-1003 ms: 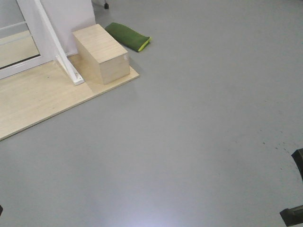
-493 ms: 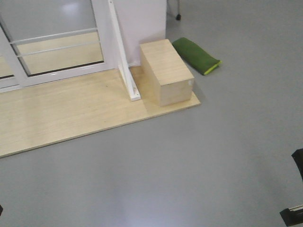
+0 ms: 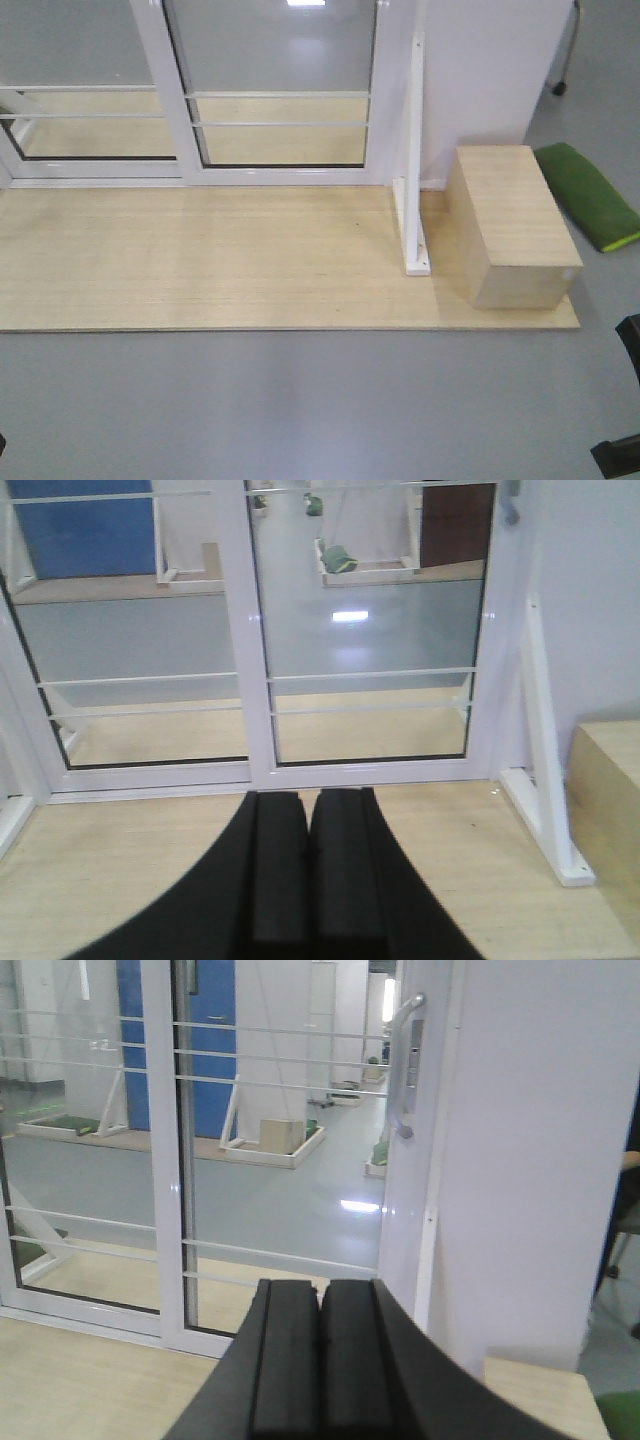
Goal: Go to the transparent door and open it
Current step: 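Turn and drive the base toward the white-framed glass sliding door, then stop the base in front of the door near its silver bar handle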
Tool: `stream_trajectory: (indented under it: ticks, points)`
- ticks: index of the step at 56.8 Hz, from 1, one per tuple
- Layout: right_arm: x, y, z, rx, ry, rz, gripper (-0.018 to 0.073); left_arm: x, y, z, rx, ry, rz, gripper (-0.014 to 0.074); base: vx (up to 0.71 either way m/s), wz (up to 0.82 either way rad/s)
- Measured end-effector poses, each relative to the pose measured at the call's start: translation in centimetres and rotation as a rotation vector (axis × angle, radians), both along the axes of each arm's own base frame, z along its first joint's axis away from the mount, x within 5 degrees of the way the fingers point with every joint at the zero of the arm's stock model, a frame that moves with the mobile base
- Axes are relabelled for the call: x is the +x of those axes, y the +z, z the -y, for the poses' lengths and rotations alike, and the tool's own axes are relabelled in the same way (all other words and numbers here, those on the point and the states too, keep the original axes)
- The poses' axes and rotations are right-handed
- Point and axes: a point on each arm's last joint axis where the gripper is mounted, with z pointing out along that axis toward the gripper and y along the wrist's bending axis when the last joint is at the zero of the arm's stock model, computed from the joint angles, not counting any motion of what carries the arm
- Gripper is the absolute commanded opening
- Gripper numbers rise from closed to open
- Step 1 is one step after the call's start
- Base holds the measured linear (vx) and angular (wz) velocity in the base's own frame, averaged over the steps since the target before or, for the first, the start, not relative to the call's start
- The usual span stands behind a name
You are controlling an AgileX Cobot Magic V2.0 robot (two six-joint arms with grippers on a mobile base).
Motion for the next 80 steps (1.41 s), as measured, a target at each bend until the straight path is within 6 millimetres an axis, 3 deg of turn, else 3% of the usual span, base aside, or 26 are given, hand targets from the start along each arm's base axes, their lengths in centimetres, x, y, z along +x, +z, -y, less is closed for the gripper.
stream_trajectory:
  ticks: [48,80]
  points:
    - [0.0,0.0,0.0,0.0,0.0,0.0,-0.0001,0.0,0.0,0.0,0.0,0.0,0.0,0.0003,0.47,0.29]
    - [0.0,0.0,0.0,0.0,0.0,0.0,-0.0001,0.0,0.0,0.0,0.0,0.0,0.0,0.0003,0.39,-0.28]
